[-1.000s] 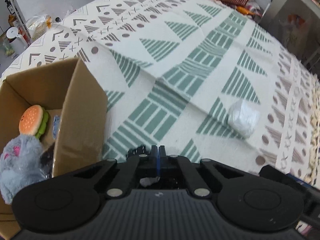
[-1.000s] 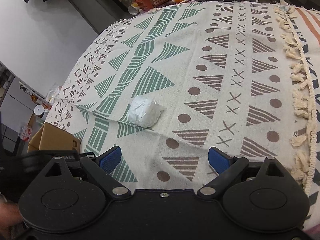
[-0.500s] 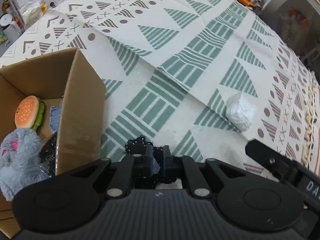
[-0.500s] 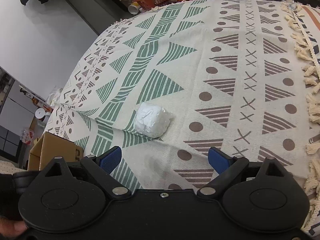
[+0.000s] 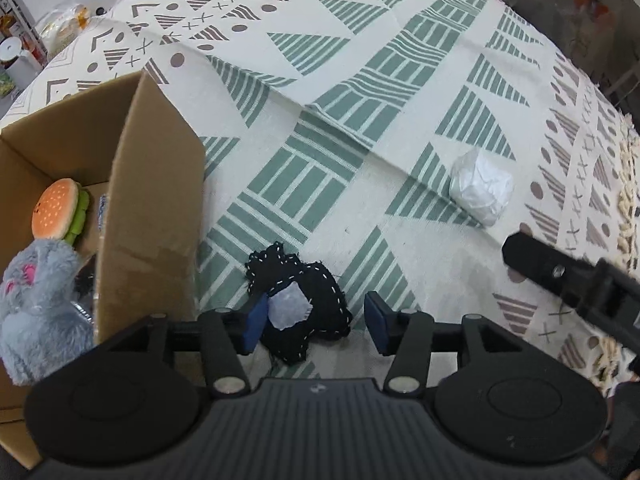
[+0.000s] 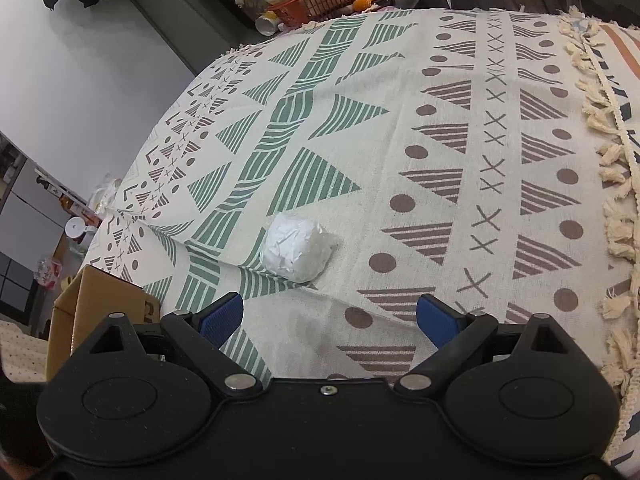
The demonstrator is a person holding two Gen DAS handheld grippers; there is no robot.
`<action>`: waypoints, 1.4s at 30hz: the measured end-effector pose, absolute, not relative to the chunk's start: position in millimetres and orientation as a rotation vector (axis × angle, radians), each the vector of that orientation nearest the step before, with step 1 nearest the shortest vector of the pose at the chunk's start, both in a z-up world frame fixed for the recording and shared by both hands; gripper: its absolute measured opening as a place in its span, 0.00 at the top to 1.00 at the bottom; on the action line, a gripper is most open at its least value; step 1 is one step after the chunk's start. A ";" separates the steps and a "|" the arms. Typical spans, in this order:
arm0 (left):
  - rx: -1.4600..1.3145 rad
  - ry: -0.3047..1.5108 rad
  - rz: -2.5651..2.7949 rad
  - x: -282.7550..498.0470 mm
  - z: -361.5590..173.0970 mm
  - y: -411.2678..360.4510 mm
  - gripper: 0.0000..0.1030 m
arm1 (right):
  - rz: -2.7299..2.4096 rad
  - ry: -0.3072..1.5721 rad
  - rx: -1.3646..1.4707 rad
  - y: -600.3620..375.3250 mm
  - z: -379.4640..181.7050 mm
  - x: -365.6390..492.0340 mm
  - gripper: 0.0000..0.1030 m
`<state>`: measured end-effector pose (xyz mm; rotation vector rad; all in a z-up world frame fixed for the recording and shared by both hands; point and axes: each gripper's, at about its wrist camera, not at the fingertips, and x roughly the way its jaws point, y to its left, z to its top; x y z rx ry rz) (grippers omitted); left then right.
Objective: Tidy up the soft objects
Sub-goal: 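Grasp the black felt patch with the left tool, then lift the felt patch with the left tool while the right tool grasps the white plastic ball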
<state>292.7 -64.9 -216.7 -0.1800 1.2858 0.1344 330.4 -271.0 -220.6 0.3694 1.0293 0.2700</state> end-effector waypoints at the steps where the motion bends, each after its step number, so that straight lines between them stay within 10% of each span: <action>1: -0.177 1.290 0.147 292.4 -219.3 -64.9 0.50 | 0.271 1.030 0.366 -269.2 -220.5 331.7 0.09; 11: -0.234 1.279 0.187 291.4 -223.0 -45.6 0.78 | 0.266 1.028 0.339 -249.2 -223.6 348.6 0.14; 21: -0.264 1.242 0.147 294.9 -209.9 -40.1 0.78 | 0.221 1.042 0.351 -236.1 -232.5 367.9 0.20; 25: -0.280 1.224 0.139 297.2 -207.3 -36.9 0.78 | 0.178 1.041 0.319 -232.7 -236.5 371.9 0.56; 42: -0.288 1.097 0.039 287.1 -156.5 -36.2 0.78 | 0.170 0.978 0.262 -255.6 -179.6 311.8 0.57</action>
